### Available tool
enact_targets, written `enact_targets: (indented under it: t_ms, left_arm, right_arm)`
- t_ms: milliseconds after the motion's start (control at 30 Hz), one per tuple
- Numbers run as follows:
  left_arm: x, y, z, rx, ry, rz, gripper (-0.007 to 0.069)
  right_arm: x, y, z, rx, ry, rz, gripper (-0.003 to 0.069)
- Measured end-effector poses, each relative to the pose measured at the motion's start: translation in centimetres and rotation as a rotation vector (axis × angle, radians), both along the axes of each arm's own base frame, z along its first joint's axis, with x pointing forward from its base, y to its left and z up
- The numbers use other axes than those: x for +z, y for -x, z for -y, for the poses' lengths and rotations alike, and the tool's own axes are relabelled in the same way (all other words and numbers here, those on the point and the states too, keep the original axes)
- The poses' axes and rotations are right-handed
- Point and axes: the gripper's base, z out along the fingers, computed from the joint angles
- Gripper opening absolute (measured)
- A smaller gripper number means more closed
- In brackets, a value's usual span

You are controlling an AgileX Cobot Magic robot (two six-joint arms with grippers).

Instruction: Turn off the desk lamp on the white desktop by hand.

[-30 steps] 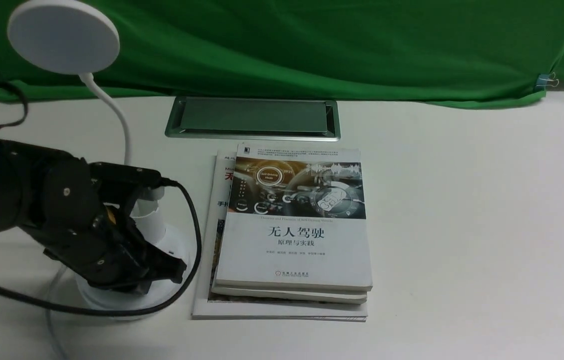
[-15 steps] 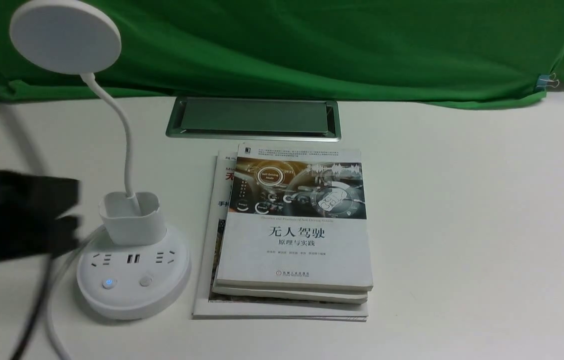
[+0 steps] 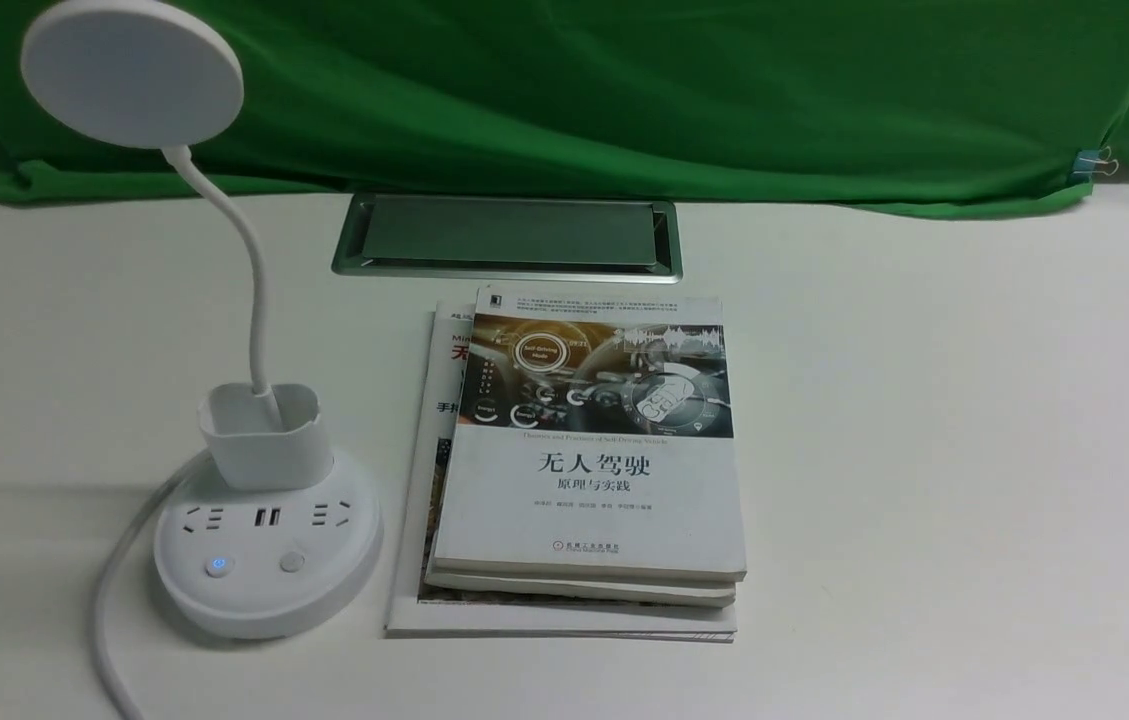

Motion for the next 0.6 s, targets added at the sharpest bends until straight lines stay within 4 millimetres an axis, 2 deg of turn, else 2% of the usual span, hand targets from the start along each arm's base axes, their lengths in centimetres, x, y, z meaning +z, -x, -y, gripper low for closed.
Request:
enact_targets:
  t_ms: [200,367,500,600]
  left_arm:
    - [-0.2,-0.1,0.1,-0.004,0.008,0.001,0.0004]
    - [-1.6,-0.3,0.1,0.002,0.006,-0.028,0.0004]
    - [-3.8,0.1,-0.3,0.072,-0.006,-0.020,0.0004]
    - [-7.0,-0.7,-0.4,0.137,-0.022,-0.099,0.0004]
  right_arm:
    - [0.0,0.0,0.0,0.000,0.000,0.000,0.0035]
    - [0.0,0.0,0.0,0.000,0.000,0.000,0.0035]
    - [0.0,0.0,0.0,0.000,0.000,0.000,0.0035]
    - [0.0,0.0,0.0,0.000,0.000,0.001,0.0035]
